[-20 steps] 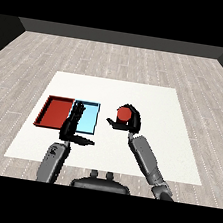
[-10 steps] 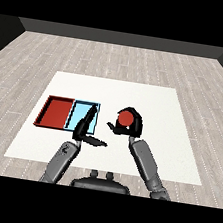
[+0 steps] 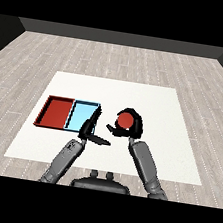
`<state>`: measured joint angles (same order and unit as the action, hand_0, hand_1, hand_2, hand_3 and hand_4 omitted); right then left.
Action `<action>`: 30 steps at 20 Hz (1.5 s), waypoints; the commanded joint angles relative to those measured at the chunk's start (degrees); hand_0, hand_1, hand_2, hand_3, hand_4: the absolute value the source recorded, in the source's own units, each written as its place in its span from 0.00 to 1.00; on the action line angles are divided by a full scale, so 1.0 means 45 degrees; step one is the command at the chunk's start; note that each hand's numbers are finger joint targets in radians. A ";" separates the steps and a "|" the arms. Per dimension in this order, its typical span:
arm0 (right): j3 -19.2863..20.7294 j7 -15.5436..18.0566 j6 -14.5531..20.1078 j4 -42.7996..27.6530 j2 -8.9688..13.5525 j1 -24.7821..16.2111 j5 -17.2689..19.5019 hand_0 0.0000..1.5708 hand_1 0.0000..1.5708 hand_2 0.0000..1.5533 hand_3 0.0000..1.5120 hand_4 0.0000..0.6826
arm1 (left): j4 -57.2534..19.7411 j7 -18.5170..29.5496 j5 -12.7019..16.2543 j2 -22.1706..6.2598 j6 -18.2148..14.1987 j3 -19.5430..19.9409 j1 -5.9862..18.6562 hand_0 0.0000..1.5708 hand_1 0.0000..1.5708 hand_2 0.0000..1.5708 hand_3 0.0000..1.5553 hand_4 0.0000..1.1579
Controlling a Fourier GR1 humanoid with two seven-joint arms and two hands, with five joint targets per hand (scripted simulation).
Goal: Pick the red can and put it in the red box
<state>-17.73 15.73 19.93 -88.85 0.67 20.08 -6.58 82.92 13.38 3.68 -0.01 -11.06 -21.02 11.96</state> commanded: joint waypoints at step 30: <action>-0.3237 0.0684 0.2566 0.0336 -0.0147 0.1156 -0.1850 0.97 0.97 0.94 0.93 0.95 | -0.2786 0.0952 0.2935 0.0000 -0.0774 -0.1478 0.2188 0.00 0.00 0.00 0.00 0.00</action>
<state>-30.24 20.20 29.19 -86.99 0.14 23.82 -14.64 73.25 15.87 14.16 -0.22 -13.92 -26.81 19.63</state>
